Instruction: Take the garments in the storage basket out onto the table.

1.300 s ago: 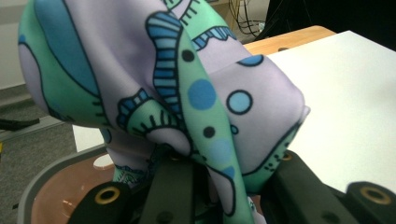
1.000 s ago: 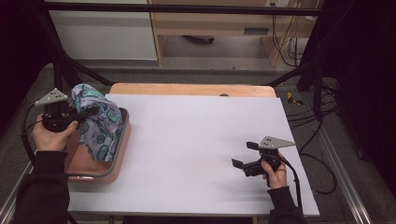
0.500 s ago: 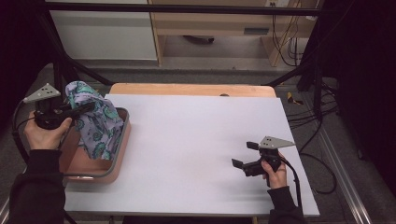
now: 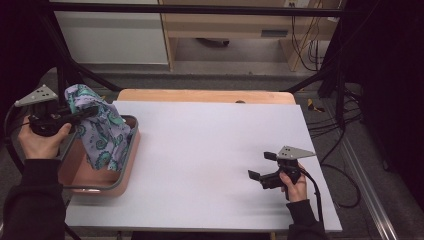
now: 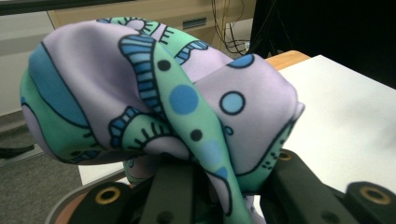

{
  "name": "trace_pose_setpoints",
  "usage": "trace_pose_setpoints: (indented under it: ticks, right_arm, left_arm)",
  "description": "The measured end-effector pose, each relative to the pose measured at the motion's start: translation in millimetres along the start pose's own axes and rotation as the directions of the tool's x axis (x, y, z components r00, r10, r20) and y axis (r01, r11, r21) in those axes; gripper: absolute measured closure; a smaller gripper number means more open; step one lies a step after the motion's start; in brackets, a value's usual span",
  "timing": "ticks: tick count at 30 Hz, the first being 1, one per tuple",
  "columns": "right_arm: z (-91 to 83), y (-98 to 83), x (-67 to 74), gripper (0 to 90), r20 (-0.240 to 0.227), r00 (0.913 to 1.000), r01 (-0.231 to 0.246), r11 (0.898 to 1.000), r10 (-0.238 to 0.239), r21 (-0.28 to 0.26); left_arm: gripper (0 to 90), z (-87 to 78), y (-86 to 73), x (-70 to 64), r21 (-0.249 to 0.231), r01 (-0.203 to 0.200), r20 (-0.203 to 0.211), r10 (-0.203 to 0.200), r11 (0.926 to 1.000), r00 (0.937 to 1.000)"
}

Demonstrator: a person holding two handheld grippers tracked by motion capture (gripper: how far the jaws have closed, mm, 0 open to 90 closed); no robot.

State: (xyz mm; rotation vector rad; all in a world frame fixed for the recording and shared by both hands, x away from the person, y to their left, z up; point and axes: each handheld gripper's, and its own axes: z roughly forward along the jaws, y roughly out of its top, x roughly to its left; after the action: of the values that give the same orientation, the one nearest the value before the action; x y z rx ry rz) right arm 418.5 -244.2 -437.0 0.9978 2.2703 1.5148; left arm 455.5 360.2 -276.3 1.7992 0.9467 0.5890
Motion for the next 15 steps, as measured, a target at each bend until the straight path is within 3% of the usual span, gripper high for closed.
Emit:
trace_pose_setpoints:
  ticks: [15]
  right_arm:
    - [-0.1, 0.1, 0.1, 2.3, 0.001, 1.0, 0.0, 1.0, 0.0, -0.002]
  left_arm:
    - [78.0, -15.2, 11.9, -1.6, -0.046, -0.015, 0.003, 0.015, 0.9988, 0.9999]
